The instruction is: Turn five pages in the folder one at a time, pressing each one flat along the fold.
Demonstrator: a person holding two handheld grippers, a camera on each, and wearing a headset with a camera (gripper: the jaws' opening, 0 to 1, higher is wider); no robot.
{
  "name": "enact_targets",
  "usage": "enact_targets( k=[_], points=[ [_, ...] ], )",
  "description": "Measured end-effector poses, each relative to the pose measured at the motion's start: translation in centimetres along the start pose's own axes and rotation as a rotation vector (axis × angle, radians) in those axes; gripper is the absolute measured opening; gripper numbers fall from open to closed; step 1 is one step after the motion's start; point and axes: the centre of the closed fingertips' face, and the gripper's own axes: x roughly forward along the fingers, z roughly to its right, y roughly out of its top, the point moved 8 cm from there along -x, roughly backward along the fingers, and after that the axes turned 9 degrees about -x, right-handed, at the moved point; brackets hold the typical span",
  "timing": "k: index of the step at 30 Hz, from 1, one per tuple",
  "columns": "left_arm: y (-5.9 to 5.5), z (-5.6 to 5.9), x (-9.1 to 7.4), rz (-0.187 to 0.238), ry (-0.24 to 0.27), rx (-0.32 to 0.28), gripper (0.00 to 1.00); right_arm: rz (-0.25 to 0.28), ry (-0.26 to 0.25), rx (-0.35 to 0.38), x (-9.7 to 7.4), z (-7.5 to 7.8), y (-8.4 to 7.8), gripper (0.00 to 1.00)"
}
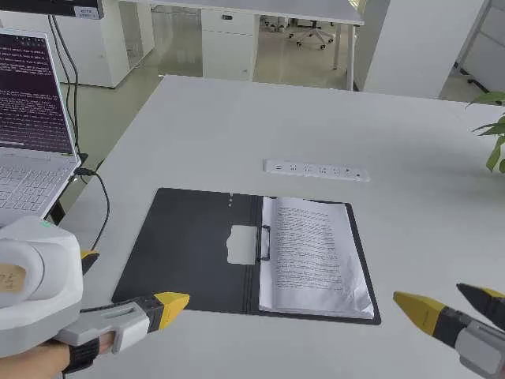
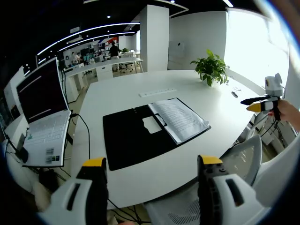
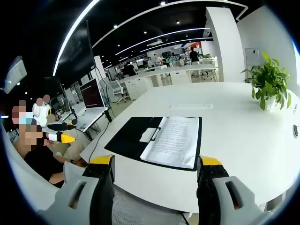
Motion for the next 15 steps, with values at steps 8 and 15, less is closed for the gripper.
enact_targets(
  k=[8, 15],
  points=[
    [0.13, 0.1, 0.0, 0.002, -0.001, -0.002, 0.78, 0.001, 0.001, 0.005, -0.01, 0.29, -0.08, 0.71],
    [0.12, 0.26, 0.05, 0.0, -0.004, -0.005, 0.78, 0.003, 0.005, -0.003, 0.1, 0.4, 0.15, 0.71]
  ],
)
